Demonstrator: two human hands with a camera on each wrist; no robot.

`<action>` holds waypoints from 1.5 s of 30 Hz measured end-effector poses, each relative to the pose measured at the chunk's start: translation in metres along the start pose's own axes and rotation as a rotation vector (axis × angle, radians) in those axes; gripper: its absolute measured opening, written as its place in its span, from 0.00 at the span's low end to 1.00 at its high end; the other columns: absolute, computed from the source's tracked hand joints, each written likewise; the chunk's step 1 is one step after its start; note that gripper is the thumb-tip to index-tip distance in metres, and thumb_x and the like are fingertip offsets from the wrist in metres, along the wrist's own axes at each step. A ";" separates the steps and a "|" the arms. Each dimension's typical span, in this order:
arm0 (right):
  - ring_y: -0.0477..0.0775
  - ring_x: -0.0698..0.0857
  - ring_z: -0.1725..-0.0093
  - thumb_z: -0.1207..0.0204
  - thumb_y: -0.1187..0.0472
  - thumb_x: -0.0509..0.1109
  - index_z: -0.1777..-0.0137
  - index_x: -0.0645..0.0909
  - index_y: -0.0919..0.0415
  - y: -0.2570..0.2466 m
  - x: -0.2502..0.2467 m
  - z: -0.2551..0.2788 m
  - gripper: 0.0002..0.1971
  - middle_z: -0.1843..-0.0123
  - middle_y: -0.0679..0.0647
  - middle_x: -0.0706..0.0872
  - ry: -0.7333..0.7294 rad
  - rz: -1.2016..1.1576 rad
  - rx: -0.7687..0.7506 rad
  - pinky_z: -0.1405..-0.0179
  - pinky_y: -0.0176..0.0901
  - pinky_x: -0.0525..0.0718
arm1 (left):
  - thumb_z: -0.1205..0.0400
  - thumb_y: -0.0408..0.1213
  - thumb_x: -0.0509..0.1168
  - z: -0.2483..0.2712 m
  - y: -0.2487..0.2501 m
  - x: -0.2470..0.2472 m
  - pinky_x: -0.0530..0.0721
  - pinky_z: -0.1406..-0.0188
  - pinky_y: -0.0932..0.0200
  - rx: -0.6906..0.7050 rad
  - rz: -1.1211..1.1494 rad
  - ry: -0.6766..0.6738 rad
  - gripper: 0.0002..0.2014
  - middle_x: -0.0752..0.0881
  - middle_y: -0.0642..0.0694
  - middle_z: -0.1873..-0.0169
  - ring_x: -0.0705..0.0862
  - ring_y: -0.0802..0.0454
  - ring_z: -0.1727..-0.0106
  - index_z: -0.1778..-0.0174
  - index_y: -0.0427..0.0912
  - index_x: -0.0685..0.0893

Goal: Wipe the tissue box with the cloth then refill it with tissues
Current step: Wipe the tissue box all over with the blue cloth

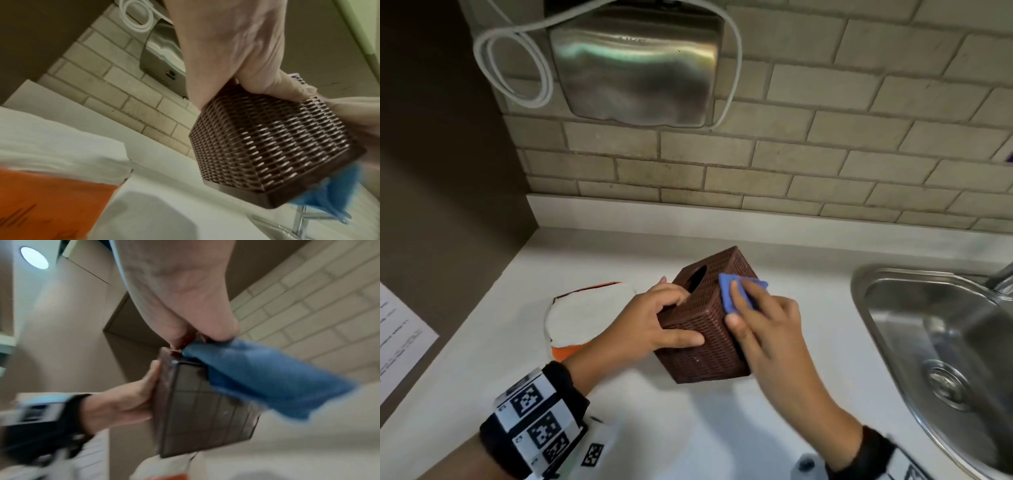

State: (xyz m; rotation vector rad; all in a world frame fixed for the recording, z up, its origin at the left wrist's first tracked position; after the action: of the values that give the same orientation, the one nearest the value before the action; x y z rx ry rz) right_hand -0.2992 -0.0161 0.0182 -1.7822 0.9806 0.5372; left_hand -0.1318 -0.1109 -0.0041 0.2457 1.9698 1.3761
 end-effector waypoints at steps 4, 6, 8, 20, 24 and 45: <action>0.45 0.62 0.39 0.17 0.38 0.42 0.22 0.67 0.49 -0.002 0.003 0.007 0.29 0.20 0.43 0.64 -0.052 0.080 -0.097 0.31 0.23 0.53 | 0.38 0.67 0.74 0.002 -0.005 -0.005 0.50 0.18 0.65 -0.012 0.069 -0.039 0.29 0.84 0.36 0.60 0.84 0.48 0.53 0.65 0.42 0.80; 0.46 0.60 0.34 0.18 0.37 0.40 0.21 0.60 0.37 0.016 -0.001 -0.006 0.27 0.16 0.42 0.55 -0.074 0.093 -0.023 0.27 0.32 0.54 | 0.37 0.66 0.74 0.004 0.000 -0.006 0.50 0.18 0.65 -0.007 0.074 -0.092 0.27 0.82 0.35 0.61 0.84 0.49 0.54 0.66 0.44 0.79; 0.48 0.58 0.25 0.19 0.35 0.37 0.23 0.54 0.27 0.031 -0.007 -0.018 0.24 0.15 0.43 0.52 -0.059 0.070 0.066 0.23 0.43 0.54 | 0.36 0.65 0.74 0.005 0.007 -0.007 0.48 0.17 0.64 0.016 0.081 -0.136 0.25 0.82 0.39 0.60 0.84 0.49 0.53 0.66 0.44 0.79; 0.42 0.85 0.38 0.21 0.44 0.64 0.35 0.82 0.38 0.042 -0.030 -0.025 0.16 0.40 0.38 0.88 -0.141 -0.634 0.494 0.32 0.46 0.79 | 0.40 0.65 0.75 0.008 0.017 -0.012 0.29 0.24 0.64 0.074 -0.226 -0.287 0.28 0.78 0.62 0.43 0.63 0.70 0.26 0.46 0.59 0.79; 0.39 0.83 0.38 0.22 0.43 0.64 0.34 0.79 0.35 0.044 -0.030 -0.019 0.17 0.39 0.36 0.86 -0.071 -0.486 0.468 0.31 0.48 0.79 | 0.29 0.46 0.76 0.012 0.021 -0.005 0.30 0.19 0.56 -0.012 -0.192 -0.379 0.33 0.78 0.55 0.38 0.66 0.67 0.26 0.29 0.59 0.71; 0.37 0.66 0.26 0.26 0.63 0.73 0.25 0.72 0.53 -0.001 -0.025 0.029 0.29 0.27 0.55 0.70 0.385 0.011 -0.003 0.31 0.17 0.59 | 0.31 0.62 0.70 0.000 0.035 0.011 0.76 0.39 0.63 0.049 -0.317 0.066 0.29 0.86 0.69 0.58 0.80 0.60 0.47 0.36 0.54 0.83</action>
State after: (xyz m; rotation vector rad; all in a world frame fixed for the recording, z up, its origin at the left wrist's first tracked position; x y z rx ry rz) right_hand -0.3104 0.0197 0.0249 -1.9236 1.2503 0.2025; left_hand -0.1481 -0.0908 0.0217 -0.0889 1.9971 1.1443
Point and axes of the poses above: each hand's wrist, its own z-axis away from the middle knuckle, its own x-axis out of the palm, y = z × x, the point moved 3 cm from there along -z, towards the middle knuckle
